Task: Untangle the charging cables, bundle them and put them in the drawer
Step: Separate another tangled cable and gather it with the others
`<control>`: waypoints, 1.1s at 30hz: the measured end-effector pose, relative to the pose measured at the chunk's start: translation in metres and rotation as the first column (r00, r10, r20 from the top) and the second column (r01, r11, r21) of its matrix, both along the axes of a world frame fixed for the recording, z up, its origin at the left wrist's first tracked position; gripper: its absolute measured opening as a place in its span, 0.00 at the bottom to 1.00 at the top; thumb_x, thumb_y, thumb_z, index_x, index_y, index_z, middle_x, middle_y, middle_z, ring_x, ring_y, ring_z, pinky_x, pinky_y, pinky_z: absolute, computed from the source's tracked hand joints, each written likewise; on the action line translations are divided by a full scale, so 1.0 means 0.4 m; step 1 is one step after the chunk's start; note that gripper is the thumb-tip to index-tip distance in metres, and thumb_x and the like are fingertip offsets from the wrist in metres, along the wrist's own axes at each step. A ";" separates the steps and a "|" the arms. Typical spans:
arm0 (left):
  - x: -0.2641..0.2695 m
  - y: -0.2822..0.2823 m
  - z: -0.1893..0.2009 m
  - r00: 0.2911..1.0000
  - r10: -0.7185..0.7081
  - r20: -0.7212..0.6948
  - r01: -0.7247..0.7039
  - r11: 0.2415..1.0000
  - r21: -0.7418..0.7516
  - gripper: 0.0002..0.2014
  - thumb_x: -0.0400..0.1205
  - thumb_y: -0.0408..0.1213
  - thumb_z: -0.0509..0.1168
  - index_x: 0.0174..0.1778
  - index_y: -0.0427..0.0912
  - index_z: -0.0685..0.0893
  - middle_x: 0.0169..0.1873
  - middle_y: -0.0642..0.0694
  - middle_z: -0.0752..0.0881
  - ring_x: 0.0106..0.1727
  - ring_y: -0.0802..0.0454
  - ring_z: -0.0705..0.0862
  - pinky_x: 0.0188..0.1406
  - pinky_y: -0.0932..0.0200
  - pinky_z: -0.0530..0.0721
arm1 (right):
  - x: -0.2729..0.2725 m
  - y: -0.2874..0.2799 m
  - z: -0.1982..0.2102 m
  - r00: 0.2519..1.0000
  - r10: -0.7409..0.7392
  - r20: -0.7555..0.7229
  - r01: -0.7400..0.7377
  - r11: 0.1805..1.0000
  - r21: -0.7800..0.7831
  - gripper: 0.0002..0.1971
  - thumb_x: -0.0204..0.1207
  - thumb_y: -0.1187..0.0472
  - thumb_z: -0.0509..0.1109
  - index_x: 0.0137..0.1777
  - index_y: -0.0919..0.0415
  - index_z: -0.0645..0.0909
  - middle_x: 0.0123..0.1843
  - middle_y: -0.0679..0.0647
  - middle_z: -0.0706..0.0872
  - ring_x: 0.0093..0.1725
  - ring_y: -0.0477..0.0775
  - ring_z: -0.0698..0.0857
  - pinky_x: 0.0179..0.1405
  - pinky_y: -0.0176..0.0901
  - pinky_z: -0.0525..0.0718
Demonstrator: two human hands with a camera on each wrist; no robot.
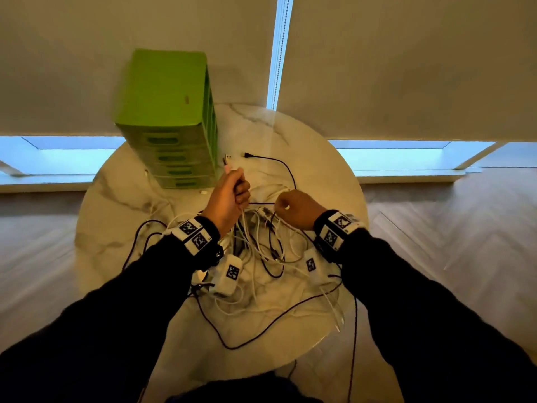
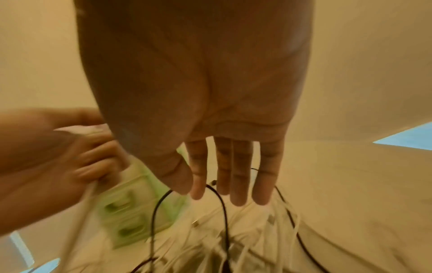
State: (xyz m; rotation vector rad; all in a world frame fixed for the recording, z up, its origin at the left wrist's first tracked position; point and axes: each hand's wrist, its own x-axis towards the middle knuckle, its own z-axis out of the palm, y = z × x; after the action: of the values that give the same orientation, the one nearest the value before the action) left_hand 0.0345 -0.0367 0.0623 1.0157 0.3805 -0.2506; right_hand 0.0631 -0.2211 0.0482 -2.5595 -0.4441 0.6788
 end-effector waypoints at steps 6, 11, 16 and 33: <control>0.018 -0.003 -0.060 0.998 -0.055 0.005 0.054 0.994 0.093 0.14 0.90 0.37 0.57 0.38 0.51 0.67 0.27 0.55 0.63 0.26 0.58 0.60 0.26 0.62 0.56 | 0.207 -0.026 -0.145 0.940 -0.333 -0.076 0.333 0.943 -0.009 0.23 0.83 0.54 0.68 0.75 0.62 0.74 0.75 0.68 0.74 0.67 0.65 0.80 0.58 0.46 0.75; 0.021 0.006 -0.094 0.998 -0.062 -0.008 0.063 0.991 0.117 0.13 0.89 0.33 0.55 0.38 0.50 0.70 0.29 0.53 0.63 0.28 0.57 0.59 0.28 0.59 0.54 | 0.275 -0.002 -0.233 0.939 -0.291 -0.181 0.272 0.955 -0.121 0.36 0.84 0.47 0.65 0.87 0.59 0.59 0.87 0.62 0.62 0.84 0.64 0.64 0.82 0.53 0.64; 0.008 0.000 -0.095 0.998 -0.002 -0.066 0.007 0.997 0.080 0.11 0.87 0.25 0.51 0.48 0.42 0.76 0.30 0.50 0.65 0.28 0.57 0.60 0.31 0.58 0.52 | 0.286 -0.001 -0.227 0.885 -0.465 -0.029 0.464 0.876 0.132 0.26 0.84 0.46 0.66 0.76 0.60 0.72 0.68 0.65 0.82 0.68 0.66 0.80 0.70 0.58 0.76; -0.073 -0.019 -0.078 0.998 -0.049 -0.045 0.058 0.975 0.216 0.07 0.89 0.30 0.59 0.49 0.44 0.79 0.26 0.55 0.70 0.26 0.59 0.67 0.27 0.66 0.67 | 0.239 0.065 -0.209 0.984 -0.138 -0.116 0.125 0.986 -0.112 0.40 0.83 0.46 0.65 0.88 0.59 0.51 0.79 0.62 0.75 0.78 0.67 0.74 0.76 0.63 0.72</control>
State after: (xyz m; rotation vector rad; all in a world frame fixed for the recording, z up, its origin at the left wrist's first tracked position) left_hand 0.0054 -0.0441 0.0311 1.2390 0.4230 -0.2822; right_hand 0.1587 -0.1950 -0.0354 -2.5982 -0.2011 0.8252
